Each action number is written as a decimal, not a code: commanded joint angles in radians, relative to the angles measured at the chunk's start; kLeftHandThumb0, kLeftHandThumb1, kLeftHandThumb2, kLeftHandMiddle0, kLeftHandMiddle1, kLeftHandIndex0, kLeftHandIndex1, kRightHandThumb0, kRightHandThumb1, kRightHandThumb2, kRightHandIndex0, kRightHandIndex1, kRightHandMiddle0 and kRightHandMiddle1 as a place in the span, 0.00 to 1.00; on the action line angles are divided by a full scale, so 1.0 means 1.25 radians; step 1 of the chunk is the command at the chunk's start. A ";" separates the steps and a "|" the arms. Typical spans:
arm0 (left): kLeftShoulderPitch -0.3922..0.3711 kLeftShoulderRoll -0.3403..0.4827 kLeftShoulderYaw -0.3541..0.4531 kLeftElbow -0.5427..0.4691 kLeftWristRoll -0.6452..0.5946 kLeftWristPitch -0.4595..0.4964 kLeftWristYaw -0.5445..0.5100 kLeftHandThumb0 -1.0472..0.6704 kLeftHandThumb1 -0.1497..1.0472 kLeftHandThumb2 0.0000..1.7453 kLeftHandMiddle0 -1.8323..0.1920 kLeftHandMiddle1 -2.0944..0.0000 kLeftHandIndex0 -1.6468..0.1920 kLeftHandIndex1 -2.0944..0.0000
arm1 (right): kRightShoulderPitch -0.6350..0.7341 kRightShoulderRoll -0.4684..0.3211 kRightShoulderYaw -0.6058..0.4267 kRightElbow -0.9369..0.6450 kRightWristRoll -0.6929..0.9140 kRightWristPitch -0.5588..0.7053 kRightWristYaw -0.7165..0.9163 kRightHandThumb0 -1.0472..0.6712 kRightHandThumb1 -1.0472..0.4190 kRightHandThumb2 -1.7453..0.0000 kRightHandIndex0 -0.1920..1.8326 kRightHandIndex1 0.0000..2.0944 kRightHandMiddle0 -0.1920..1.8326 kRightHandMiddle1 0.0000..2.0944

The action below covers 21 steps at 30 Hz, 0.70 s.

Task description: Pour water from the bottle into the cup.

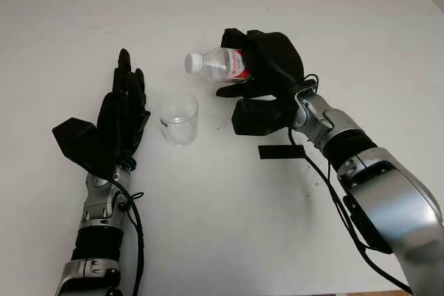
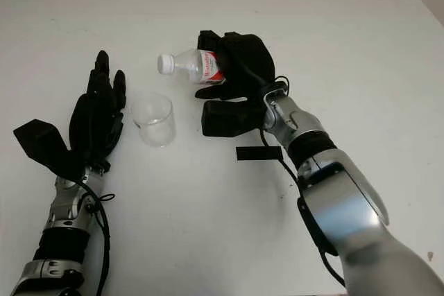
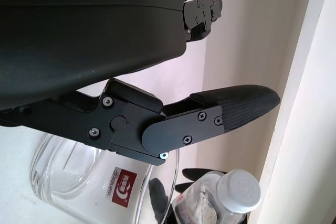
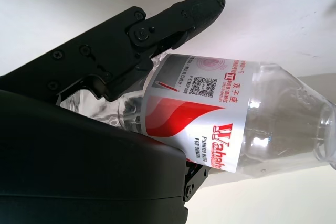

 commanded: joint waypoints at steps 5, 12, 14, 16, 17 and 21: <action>0.012 -0.002 0.003 0.013 0.000 -0.010 0.000 0.14 1.00 0.41 0.97 0.97 0.98 0.97 | -0.058 -0.043 0.076 -0.004 -0.086 -0.009 -0.085 0.36 0.00 0.88 0.79 1.00 0.62 1.00; -0.004 -0.003 -0.001 0.029 0.005 -0.016 0.002 0.13 1.00 0.41 0.97 0.97 0.98 0.97 | -0.109 -0.077 0.168 0.001 -0.197 -0.011 -0.201 0.34 0.00 0.85 0.72 1.00 0.55 1.00; -0.008 -0.003 -0.002 0.033 0.002 -0.017 -0.004 0.13 1.00 0.41 0.97 0.97 0.98 0.97 | -0.122 -0.084 0.185 0.001 -0.215 -0.011 -0.215 0.33 0.00 0.84 0.72 1.00 0.53 1.00; -0.013 -0.006 -0.001 0.039 -0.005 -0.017 -0.010 0.13 1.00 0.40 0.96 0.97 0.98 0.97 | -0.135 -0.089 0.203 -0.001 -0.235 0.001 -0.219 0.33 0.00 0.83 0.72 1.00 0.52 1.00; -0.015 -0.008 -0.001 0.040 -0.007 -0.016 -0.012 0.13 1.00 0.40 0.96 0.97 0.98 0.97 | -0.140 -0.092 0.211 -0.002 -0.246 0.005 -0.226 0.32 0.00 0.83 0.72 1.00 0.52 1.00; -0.017 -0.017 -0.006 0.042 0.000 -0.019 -0.005 0.12 1.00 0.40 0.96 0.97 0.98 0.97 | -0.151 -0.088 0.237 -0.016 -0.288 0.057 -0.278 0.32 0.00 0.86 0.73 1.00 0.45 1.00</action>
